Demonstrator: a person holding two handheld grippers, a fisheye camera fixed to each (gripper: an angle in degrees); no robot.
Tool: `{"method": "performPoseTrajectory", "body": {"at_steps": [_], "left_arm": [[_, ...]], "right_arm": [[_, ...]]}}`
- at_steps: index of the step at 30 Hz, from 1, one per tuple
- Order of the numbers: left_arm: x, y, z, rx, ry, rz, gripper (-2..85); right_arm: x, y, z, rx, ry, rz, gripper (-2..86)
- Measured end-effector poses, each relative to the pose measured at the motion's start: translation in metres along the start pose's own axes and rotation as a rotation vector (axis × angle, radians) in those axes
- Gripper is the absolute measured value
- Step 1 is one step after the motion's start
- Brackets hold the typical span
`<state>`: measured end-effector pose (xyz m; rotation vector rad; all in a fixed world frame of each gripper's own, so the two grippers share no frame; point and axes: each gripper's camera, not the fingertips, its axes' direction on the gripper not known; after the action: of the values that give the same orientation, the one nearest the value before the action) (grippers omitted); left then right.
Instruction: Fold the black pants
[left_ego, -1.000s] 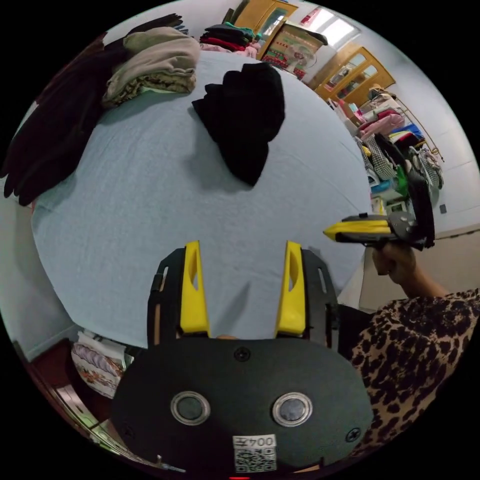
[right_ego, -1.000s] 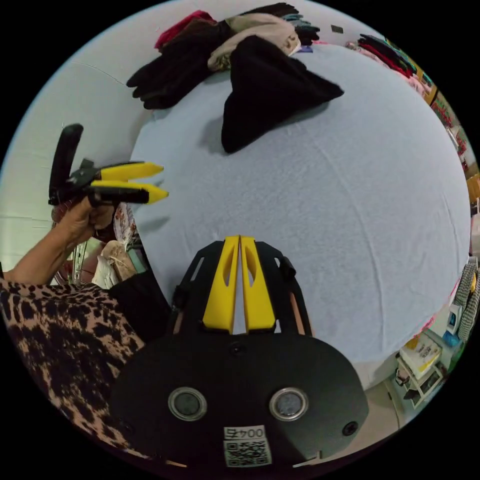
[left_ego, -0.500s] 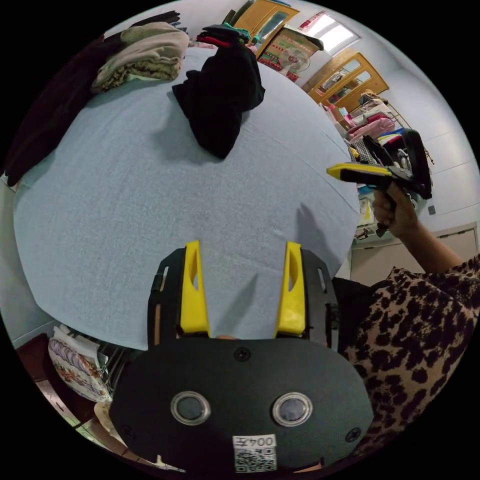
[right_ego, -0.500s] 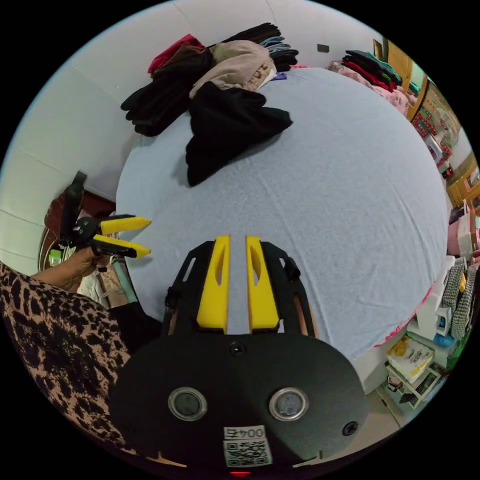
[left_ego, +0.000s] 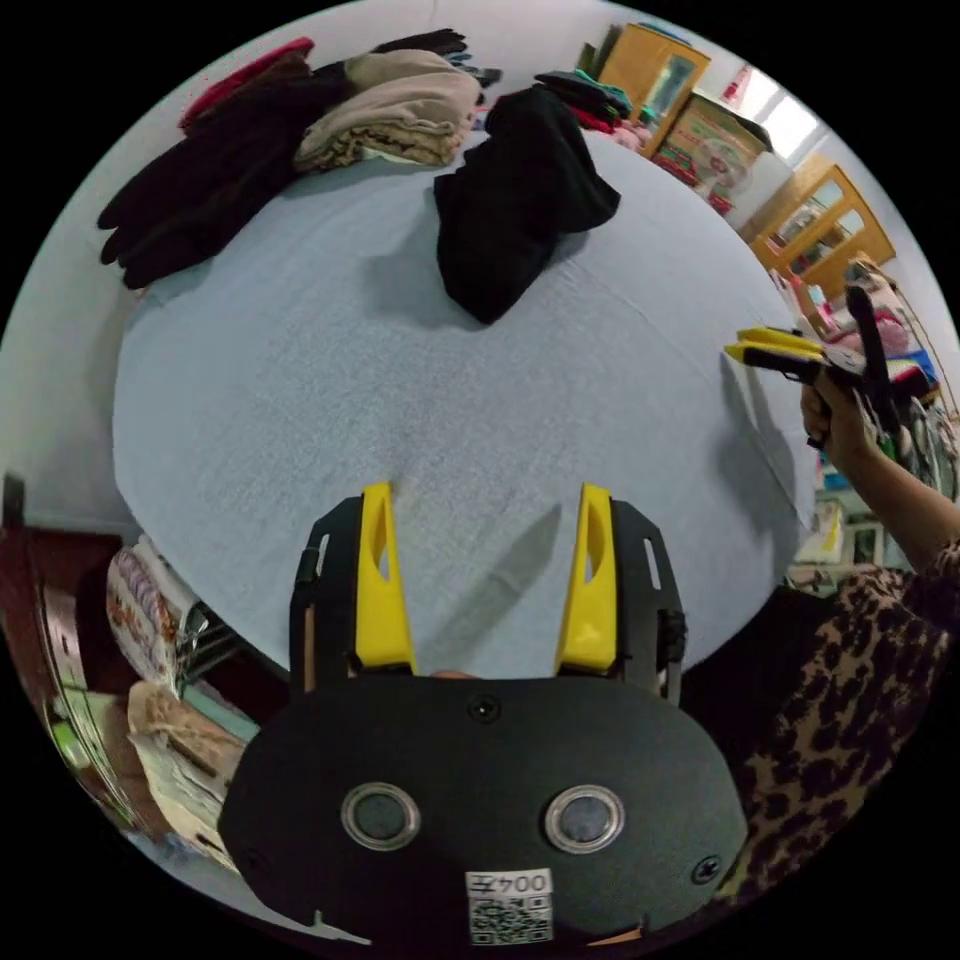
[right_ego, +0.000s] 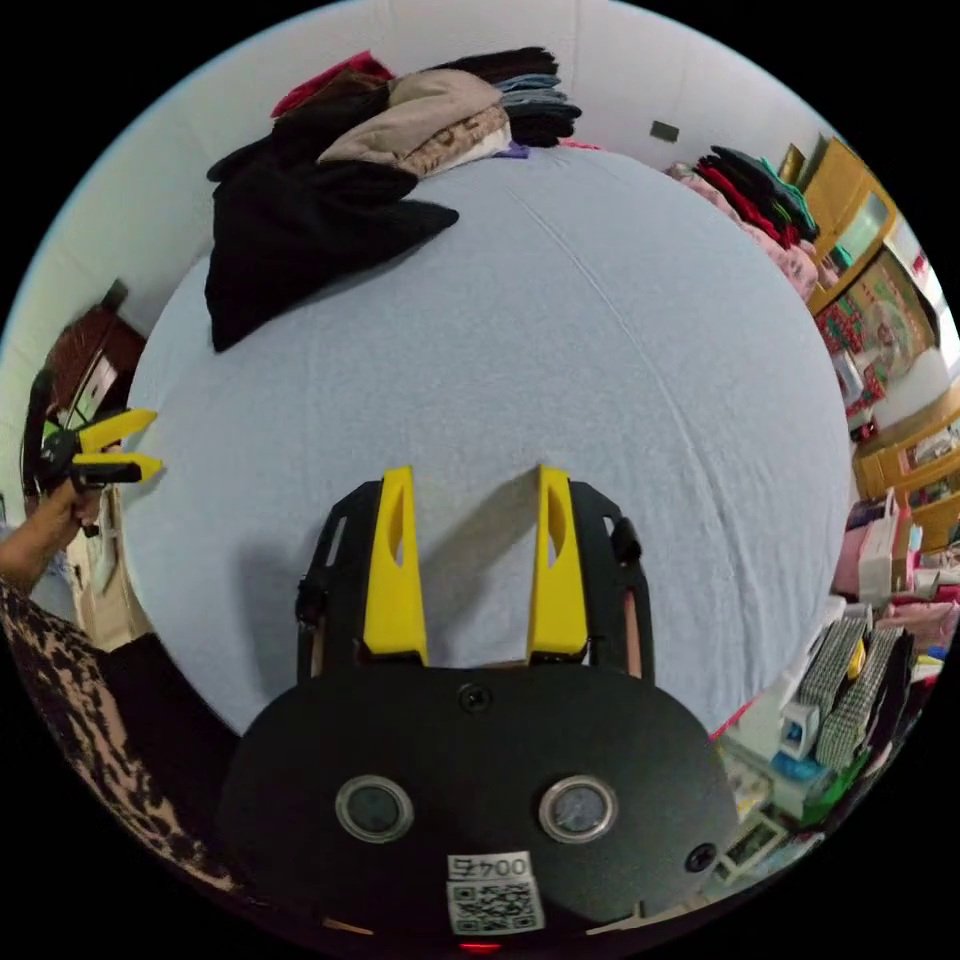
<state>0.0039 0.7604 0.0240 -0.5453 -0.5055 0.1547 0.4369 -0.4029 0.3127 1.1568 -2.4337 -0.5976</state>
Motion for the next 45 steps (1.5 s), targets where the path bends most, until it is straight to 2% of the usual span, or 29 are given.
{"method": "performPoseTrajectory", "body": {"at_steps": [3,5,6,8,12,16,20,22,24,25,28,30,31,33,34,36,37,39,42,45], "left_arm": [[0.019,0.0,0.0,-0.006,-0.111,-0.066,23.5],[0.02,-0.009,-0.007,-0.047,-0.08,-0.131,22.9],[0.019,-0.016,-0.017,-0.014,0.001,-0.162,22.5],[0.021,-0.032,-0.043,0.086,0.044,-0.203,22.4],[0.038,-0.1,-0.107,0.293,0.018,-0.114,22.7],[0.049,-0.173,-0.135,0.333,0.001,-0.056,23.2],[0.066,-0.243,-0.11,0.158,-0.076,0.039,22.1],[0.067,-0.258,-0.081,0.007,-0.069,0.068,17.0],[0.066,-0.258,-0.048,-0.195,-0.034,0.092,6.5],[0.064,-0.255,-0.048,-0.188,-0.037,0.082,6.1],[0.057,-0.231,-0.086,0.044,-0.012,0.044,4.8],[0.049,-0.198,-0.133,0.246,-0.044,0.001,4.4],[0.045,-0.188,-0.144,0.289,-0.027,-0.024,4.3],[0.031,-0.142,-0.176,0.418,0.065,-0.096,4.5],[0.029,-0.132,-0.179,0.427,0.07,-0.105,4.7],[0.019,-0.091,-0.18,0.386,0.052,-0.15,6.2],[0.016,-0.08,-0.18,0.381,0.051,-0.169,6.7],[0.001,-0.034,-0.178,0.359,0.065,-0.267,8.8],[-0.006,0.011,-0.18,0.284,0.0,-0.318,10.2],[-0.009,0.032,-0.196,0.304,-0.056,-0.347,10.3]], "right_arm": [[0.0,0.015,-0.002,0.113,0.053,-0.076,11.4],[0.0,0.015,-0.006,0.12,0.035,-0.104,10.2],[0.001,0.013,-0.008,0.118,0.009,-0.124,9.8],[0.006,0.009,-0.011,0.116,-0.012,-0.119,9.6],[0.012,-0.001,-0.021,0.116,-0.023,-0.116,9.5],[0.008,-0.01,-0.031,0.122,0.018,-0.139,8.6],[0.001,-0.023,-0.044,0.128,0.063,-0.192,6.3],[-0.006,-0.028,-0.049,0.132,0.101,-0.232,4.7],[-0.019,-0.032,-0.054,0.155,0.217,-0.335,3.8],[-0.022,-0.033,-0.055,0.163,0.248,-0.357,3.8],[-0.022,-0.049,-0.063,0.178,0.395,-0.261,4.9],[0.0,-0.074,-0.067,0.101,0.495,-0.041,6.2],[0.003,-0.078,-0.073,0.117,0.472,-0.044,6.5],[0.013,-0.105,-0.085,0.002,0.363,-0.098,4.0],[0.016,-0.112,-0.09,-0.027,0.299,-0.109,3.6],[0.037,-0.143,-0.116,-0.115,-0.02,-0.049,5.3],[0.043,-0.15,-0.121,-0.147,-0.09,-0.02,6.3],[0.058,-0.172,-0.129,-0.344,-0.309,0.061,10.0],[0.066,-0.179,-0.136,-0.453,-0.4,0.1,11.1],[0.069,-0.183,-0.143,-0.49,-0.298,0.112,8.9]]}}
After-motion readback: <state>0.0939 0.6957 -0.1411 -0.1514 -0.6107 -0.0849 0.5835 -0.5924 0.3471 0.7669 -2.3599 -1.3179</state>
